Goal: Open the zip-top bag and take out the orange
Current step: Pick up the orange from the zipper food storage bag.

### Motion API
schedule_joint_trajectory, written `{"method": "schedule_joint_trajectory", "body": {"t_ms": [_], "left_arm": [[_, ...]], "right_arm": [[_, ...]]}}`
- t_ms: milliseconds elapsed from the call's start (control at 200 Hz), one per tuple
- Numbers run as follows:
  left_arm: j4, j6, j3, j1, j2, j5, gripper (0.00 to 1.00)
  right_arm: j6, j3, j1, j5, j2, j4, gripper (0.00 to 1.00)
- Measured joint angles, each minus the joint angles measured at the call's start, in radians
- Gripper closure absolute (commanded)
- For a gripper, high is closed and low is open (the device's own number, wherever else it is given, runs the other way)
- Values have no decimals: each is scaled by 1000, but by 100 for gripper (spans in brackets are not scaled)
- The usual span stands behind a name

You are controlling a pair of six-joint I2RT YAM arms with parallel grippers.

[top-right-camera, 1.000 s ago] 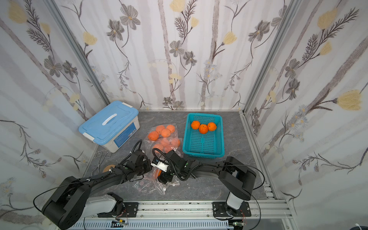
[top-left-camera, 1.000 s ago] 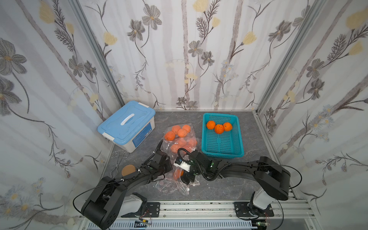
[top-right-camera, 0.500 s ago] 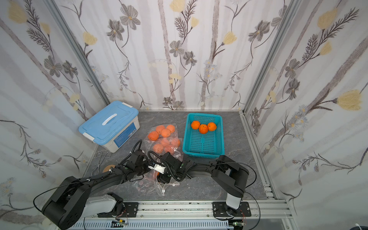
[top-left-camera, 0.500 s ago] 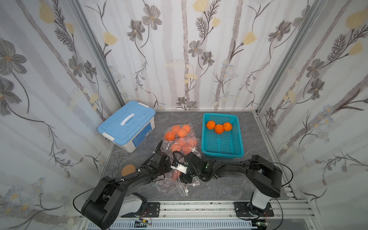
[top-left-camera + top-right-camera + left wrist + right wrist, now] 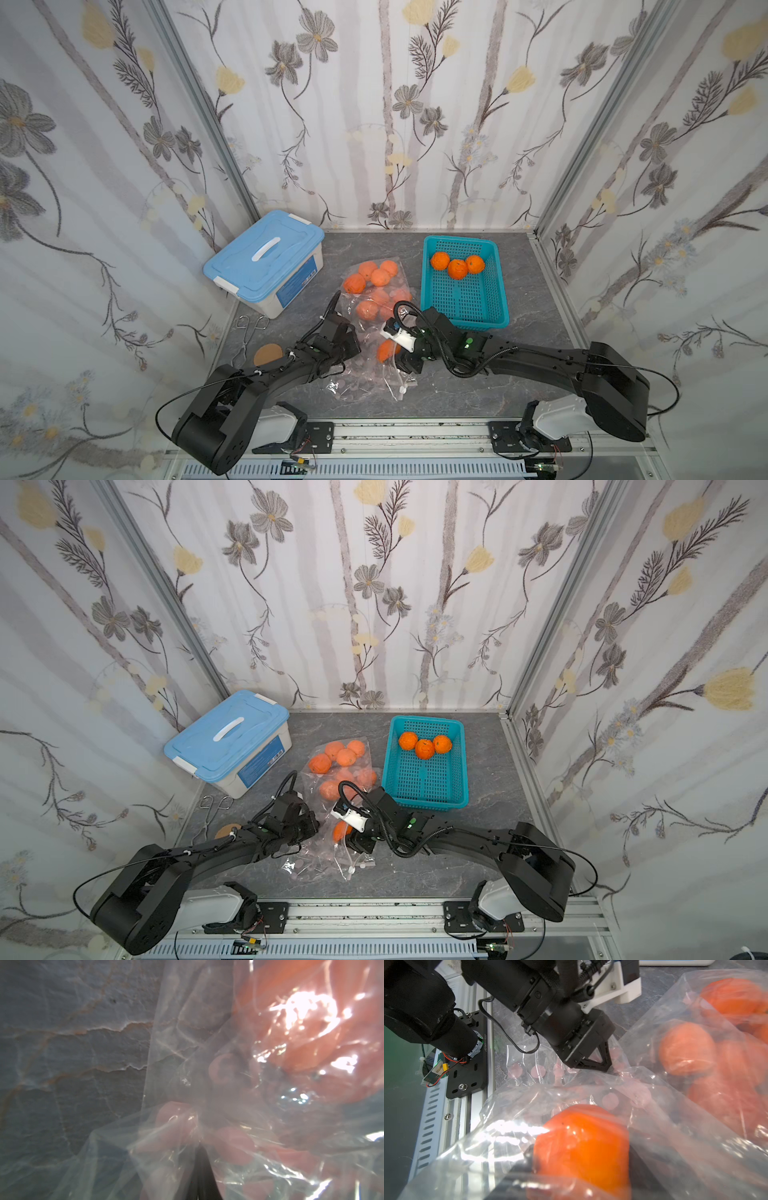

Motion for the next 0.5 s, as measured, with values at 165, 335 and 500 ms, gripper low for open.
{"method": "schedule_joint_trajectory", "body": {"t_ms": [165, 335, 500], "left_arm": [[1, 0, 0, 0, 0, 0, 100], [-8, 0, 0, 0, -6, -1, 100], [-8, 0, 6, 0, 2, 0, 100]], "right_arm": [[40, -23, -40, 8, -106, -21, 48], [132, -71, -125, 97, -259, -45, 47], [227, -83, -262, 180, -383, -76, 47]]}}
